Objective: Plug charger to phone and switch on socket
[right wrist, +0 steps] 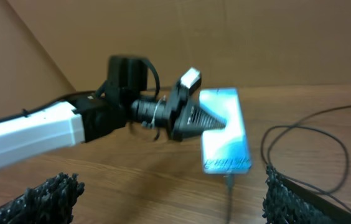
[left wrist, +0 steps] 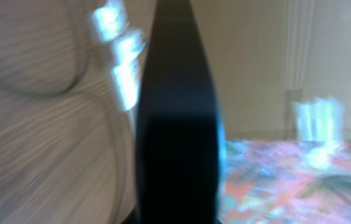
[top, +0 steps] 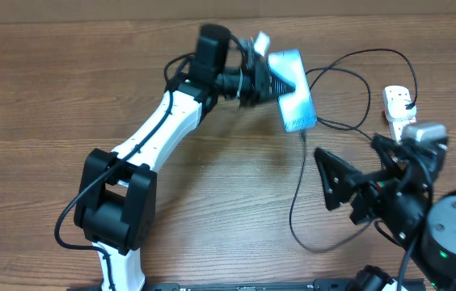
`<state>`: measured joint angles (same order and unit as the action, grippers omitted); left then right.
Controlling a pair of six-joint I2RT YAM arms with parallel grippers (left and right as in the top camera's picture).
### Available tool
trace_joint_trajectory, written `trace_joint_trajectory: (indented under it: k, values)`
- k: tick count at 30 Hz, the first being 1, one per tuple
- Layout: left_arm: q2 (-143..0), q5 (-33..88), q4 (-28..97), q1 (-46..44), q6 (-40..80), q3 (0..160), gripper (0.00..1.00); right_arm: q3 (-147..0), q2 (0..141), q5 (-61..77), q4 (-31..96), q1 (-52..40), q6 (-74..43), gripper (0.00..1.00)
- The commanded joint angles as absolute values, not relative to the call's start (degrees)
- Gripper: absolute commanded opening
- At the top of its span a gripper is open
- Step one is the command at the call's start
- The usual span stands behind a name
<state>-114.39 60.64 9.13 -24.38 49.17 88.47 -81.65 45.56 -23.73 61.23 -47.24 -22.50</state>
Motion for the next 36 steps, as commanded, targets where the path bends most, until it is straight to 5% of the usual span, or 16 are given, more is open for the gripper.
trace_joint_trajectory:
  k: [1,6,13,24,29,36]
  values:
    - [-114.1,55.3,26.1,-23.4,21.4,89.6,0.04,-81.7,45.7,-25.5,61.9,-47.1,-22.7,0.99]
    - [-114.1,40.2,47.2,-19.5,4.8,89.6,0.04,-80.2,48.8,-25.9,57.9,-47.1,-28.6,1.00]
    - [-116.8,38.2,47.5,-18.2,2.6,88.9,0.04,-80.2,56.5,-23.7,54.1,-47.1,-32.0,1.00]
    - [-129.4,52.6,52.2,-15.3,4.3,88.9,0.05,-80.2,60.8,-22.2,53.6,-47.1,-36.1,1.00]
    - [-131.2,51.0,52.5,-14.8,4.3,88.9,0.19,-80.2,60.8,-22.2,53.6,-47.1,-36.1,1.00]
    - [-131.2,44.5,52.6,-14.8,4.3,88.9,0.25,-80.2,60.9,-22.3,53.6,-47.1,-36.0,1.00]
